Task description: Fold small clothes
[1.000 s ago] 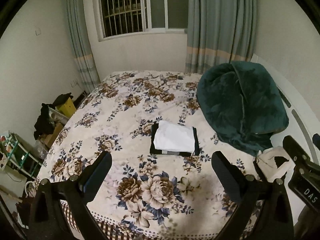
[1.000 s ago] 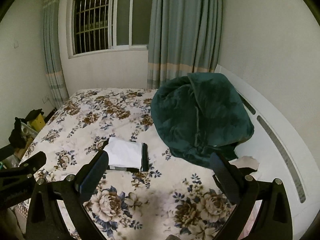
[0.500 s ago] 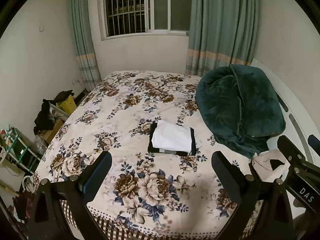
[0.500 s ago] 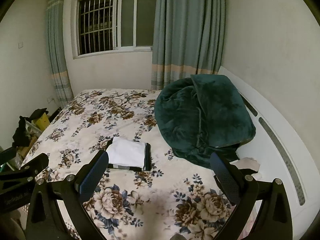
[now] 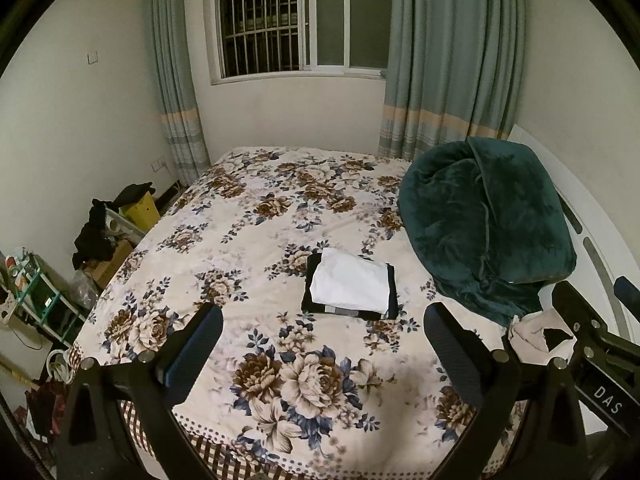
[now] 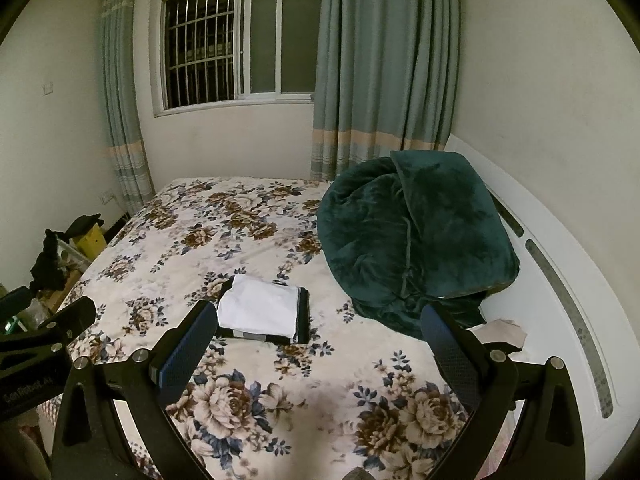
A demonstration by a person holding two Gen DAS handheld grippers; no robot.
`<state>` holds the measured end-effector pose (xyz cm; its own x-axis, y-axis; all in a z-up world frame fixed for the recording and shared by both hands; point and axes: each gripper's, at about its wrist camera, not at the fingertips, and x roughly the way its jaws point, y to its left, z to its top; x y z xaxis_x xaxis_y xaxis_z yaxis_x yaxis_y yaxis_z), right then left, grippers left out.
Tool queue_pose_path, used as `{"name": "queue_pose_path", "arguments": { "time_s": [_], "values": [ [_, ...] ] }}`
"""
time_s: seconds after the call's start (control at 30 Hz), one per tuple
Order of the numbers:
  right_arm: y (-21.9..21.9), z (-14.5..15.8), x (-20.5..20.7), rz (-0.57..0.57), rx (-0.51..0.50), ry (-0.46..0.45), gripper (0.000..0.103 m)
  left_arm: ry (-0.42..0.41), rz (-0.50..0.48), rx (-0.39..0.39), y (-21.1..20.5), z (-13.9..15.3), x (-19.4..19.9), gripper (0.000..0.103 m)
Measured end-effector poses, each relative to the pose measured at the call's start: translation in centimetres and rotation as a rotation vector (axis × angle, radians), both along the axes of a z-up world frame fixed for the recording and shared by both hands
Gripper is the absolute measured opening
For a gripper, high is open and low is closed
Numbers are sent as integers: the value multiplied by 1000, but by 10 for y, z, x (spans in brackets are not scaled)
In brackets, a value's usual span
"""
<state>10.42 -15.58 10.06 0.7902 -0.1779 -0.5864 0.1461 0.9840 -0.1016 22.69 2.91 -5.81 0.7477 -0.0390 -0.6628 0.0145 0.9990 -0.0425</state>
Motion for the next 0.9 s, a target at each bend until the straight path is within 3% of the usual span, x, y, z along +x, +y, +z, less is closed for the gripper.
{"name": "queue_pose_path", "arguments": {
  "time_s": [0.9],
  "values": [
    [5, -1, 3, 4, 1, 2, 103, -9, 14, 15, -4, 12, 5, 103]
  ]
}}
